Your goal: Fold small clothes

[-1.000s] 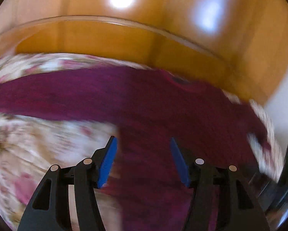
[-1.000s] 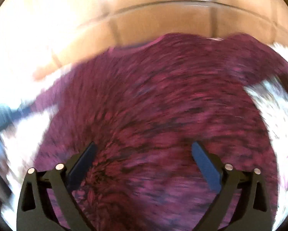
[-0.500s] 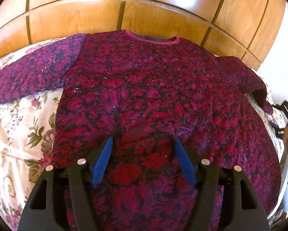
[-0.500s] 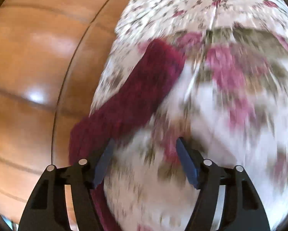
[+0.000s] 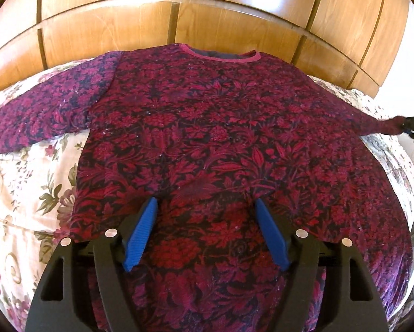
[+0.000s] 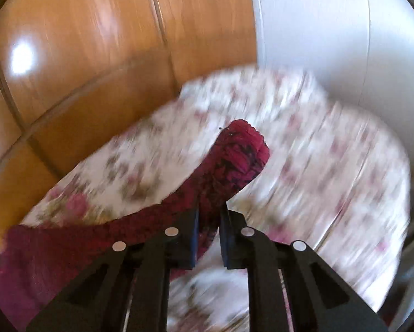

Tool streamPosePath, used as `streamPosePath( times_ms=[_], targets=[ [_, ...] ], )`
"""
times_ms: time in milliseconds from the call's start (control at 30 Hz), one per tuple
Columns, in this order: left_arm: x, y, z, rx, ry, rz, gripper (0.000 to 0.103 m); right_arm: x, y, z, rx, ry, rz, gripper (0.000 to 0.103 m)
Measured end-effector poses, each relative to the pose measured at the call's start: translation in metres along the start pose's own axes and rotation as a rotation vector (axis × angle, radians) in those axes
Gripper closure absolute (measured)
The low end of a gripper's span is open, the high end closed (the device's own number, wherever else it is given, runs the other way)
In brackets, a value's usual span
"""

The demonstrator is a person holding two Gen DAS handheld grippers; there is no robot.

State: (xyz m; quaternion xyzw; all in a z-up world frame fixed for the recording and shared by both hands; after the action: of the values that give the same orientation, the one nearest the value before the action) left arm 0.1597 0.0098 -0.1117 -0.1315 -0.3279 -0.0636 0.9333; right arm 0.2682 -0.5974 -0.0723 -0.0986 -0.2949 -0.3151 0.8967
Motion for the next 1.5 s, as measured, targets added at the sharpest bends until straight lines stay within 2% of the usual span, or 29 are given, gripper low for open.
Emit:
streamPosePath(
  times_ms=[100, 167, 233, 333, 367, 433, 500, 600, 700, 800, 900, 1000, 1167, 1200, 1267, 1333, 1367, 1400, 1500],
  targets=[
    [0.000, -0.001, -0.001, 0.008, -0.001, -0.004, 0.029, -0.008, 0.006, -0.029, -0.096, 0.017, 0.073, 0.092],
    [0.000, -0.001, -0.001, 0.008, -0.002, -0.004, 0.029, -0.029, 0.011, -0.061, -0.157, 0.093, 0.118, 0.092],
    [0.000, -0.001, -0.001, 0.009, -0.004, -0.005, 0.029, -0.046, 0.007, -0.080, -0.175, 0.179, 0.103, 0.091],
    [0.000, -0.001, -0.001, 0.008, -0.006, -0.005, 0.029, -0.049, 0.007, -0.077, -0.186, 0.170, 0.094, 0.086],
    [0.000, -0.001, -0.001, 0.006, -0.006, -0.005, 0.028, -0.048, 0.005, -0.074, -0.195, 0.177, 0.100, 0.082],
    [0.000, 0.000, -0.001, -0.005, -0.005, -0.002, 0.028, -0.045, 0.000, -0.065, -0.191, 0.181, 0.087, 0.045],
    [0.001, 0.000, 0.002, -0.009, 0.000, 0.004, 0.028, -0.049, -0.004, -0.044, -0.110, 0.184, 0.043, 0.034],
    [0.003, 0.005, 0.014, -0.013, -0.002, 0.047, 0.028, -0.056, 0.010, -0.016, 0.005, 0.214, 0.046, 0.030],
    [0.000, 0.016, 0.033, -0.004, -0.014, 0.101, 0.028, -0.086, 0.036, 0.014, 0.227, 0.311, 0.088, 0.028],
    [-0.011, 0.029, 0.057, 0.027, -0.033, 0.117, 0.028, -0.131, 0.067, 0.050, 0.474, 0.442, 0.141, 0.028],
    [-0.027, 0.044, 0.074, 0.031, -0.010, 0.145, 0.028, -0.169, 0.085, 0.086, 0.596, 0.487, 0.196, 0.024],
    [-0.048, 0.058, 0.086, -0.020, 0.031, 0.176, 0.028, -0.195, 0.089, 0.117, 0.671, 0.516, 0.215, 0.024],
    [-0.076, 0.061, 0.091, -0.098, 0.099, 0.169, 0.047, -0.231, 0.084, 0.155, 0.735, 0.547, 0.264, 0.027],
    [-0.081, 0.059, 0.094, -0.103, 0.093, 0.156, 0.051, -0.239, 0.082, 0.163, 0.733, 0.551, 0.285, 0.031],
    [-0.085, 0.057, 0.096, -0.116, 0.096, 0.142, 0.071, -0.248, 0.080, 0.174, 0.720, 0.545, 0.318, 0.045],
    [-0.086, 0.055, 0.098, -0.126, 0.092, 0.125, 0.083, -0.254, 0.080, 0.180, 0.711, 0.548, 0.337, 0.073],
    [-0.085, 0.055, 0.100, -0.125, 0.087, 0.116, 0.086, -0.256, 0.080, 0.183, 0.714, 0.547, 0.342, 0.080],
    [-0.084, 0.054, 0.102, -0.122, 0.082, 0.107, 0.087, -0.257, 0.080, 0.187, 0.716, 0.542, 0.349, 0.084],
    [-0.085, 0.060, 0.111, -0.115, 0.073, 0.105, 0.089, -0.260, 0.085, 0.212, 0.709, 0.487, 0.401, 0.087]
  ],
)
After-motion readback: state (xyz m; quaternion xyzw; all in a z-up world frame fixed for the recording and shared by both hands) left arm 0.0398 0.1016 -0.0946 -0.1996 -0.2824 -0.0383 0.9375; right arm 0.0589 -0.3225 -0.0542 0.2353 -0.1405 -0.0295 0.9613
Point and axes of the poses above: each gripper's, at about its wrist camera, not at the fingertips, and z roughly against the way its jaws point, y to its left, x to its top, the point moved 1 cm from there along -z, roughly the way its jaws point, and after that the axes turned 3 degrees about -x, right-handed, at the moved point
